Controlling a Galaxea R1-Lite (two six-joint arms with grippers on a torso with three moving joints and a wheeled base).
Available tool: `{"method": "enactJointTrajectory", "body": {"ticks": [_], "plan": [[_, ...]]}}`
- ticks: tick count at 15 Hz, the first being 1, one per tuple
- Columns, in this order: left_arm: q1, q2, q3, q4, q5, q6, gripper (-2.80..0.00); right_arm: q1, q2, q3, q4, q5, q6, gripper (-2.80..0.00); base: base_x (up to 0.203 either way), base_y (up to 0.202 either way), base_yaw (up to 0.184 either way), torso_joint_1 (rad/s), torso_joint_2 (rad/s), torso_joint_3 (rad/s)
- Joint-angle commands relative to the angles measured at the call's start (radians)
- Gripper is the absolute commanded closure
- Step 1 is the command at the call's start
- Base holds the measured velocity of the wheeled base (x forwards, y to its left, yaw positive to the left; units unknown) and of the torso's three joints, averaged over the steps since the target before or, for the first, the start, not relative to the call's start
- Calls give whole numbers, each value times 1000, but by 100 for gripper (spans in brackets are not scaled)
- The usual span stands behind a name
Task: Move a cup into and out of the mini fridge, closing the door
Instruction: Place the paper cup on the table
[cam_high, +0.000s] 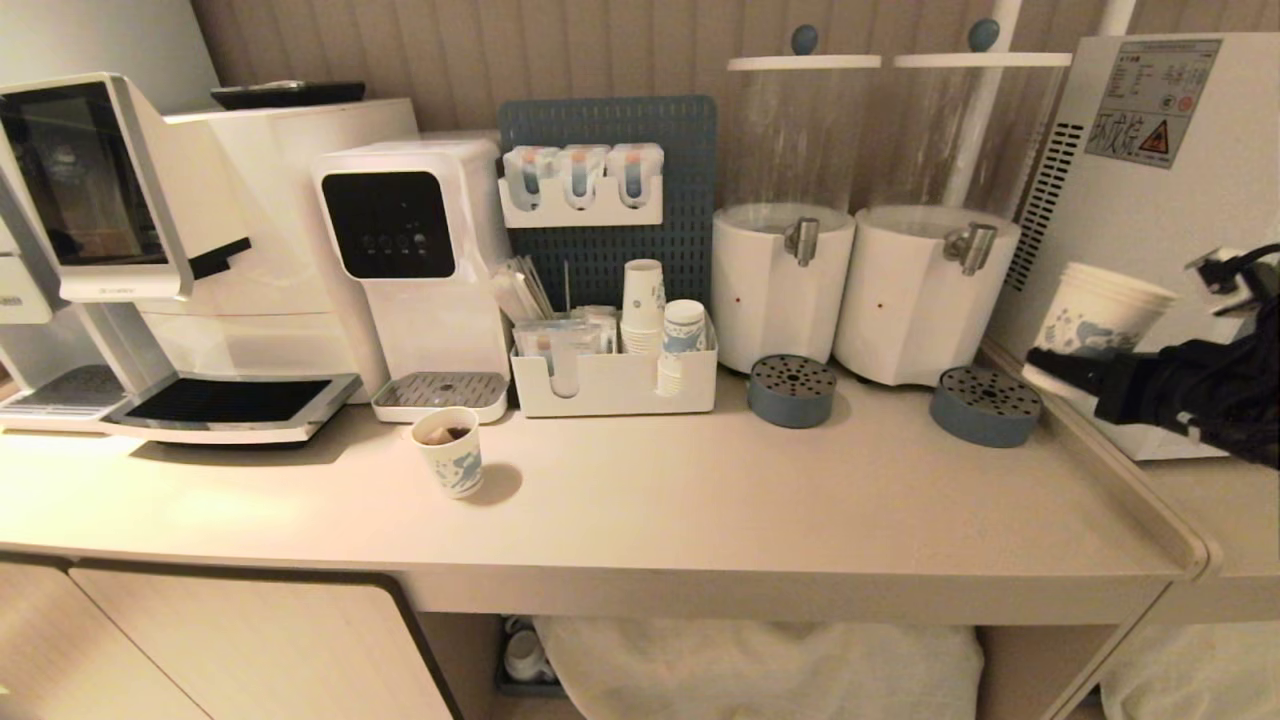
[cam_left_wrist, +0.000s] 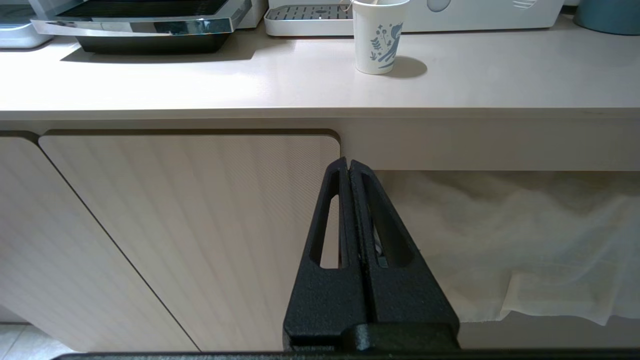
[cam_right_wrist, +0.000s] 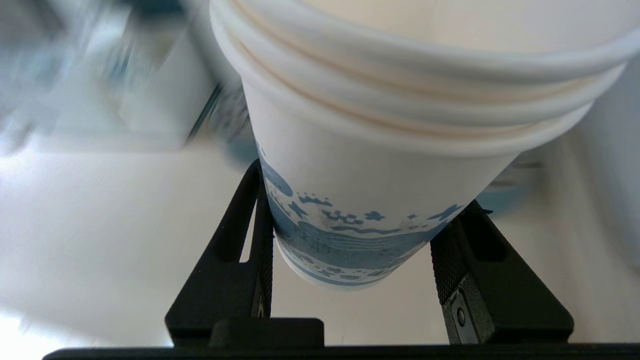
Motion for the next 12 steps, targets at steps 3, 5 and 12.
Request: {"method": "enactJointTrajectory", "body": {"ticks": [3,5,12], "plan": [[0,-2,0,0,0,0,0,-62,237,55,-56,323,-176,0,0,0,0,0,0,0],[0,-2,0,0,0,0,0,-49,341,91,-145,332,-262,0,0,0,0,0,0,0],[0,-2,1,-7,0,-4,0,34,549,-8,-358,289,-361,0,0,0,0,0,0,0]]}}
